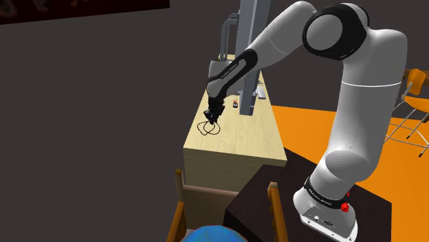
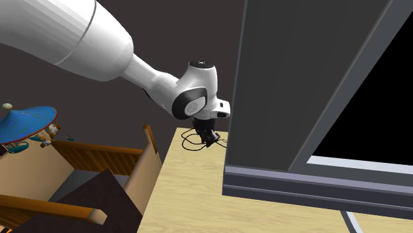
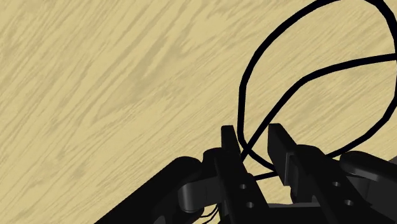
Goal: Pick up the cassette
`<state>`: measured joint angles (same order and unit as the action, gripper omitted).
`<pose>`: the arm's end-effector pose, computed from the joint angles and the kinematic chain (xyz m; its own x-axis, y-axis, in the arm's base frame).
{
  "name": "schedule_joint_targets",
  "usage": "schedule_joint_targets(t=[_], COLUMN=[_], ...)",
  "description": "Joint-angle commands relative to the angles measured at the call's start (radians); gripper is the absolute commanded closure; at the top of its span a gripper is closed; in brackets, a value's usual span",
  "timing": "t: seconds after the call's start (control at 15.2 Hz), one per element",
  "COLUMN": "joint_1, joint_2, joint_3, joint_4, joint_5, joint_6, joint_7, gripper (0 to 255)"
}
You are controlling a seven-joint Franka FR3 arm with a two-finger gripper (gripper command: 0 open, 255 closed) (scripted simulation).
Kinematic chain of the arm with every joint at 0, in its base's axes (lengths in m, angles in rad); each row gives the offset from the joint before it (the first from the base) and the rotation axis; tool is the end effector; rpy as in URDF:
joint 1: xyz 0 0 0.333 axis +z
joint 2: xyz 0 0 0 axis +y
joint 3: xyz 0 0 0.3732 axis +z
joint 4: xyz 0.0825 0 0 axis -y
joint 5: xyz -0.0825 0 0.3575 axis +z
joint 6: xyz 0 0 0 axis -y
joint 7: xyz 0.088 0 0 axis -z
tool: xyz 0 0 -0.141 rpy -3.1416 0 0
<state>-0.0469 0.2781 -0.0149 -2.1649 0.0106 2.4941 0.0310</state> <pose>0.5689 -0.0348 0.3122 0.9937 -0.1002 0.0510 -0.1001 -0.9950 -0.0043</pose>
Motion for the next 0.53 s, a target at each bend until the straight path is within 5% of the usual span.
schedule_joint_targets(t=[0.0,0.46], joint_1=[0.001,0.001], joint_2=[-0.018,-0.066], joint_3=[0.000,-0.001], joint_4=[0.003,0.017], joint_5=[-0.001,-0.002], joint_6=[-0.021,-0.083], joint_7=[0.001,0.003], gripper=[255,255])
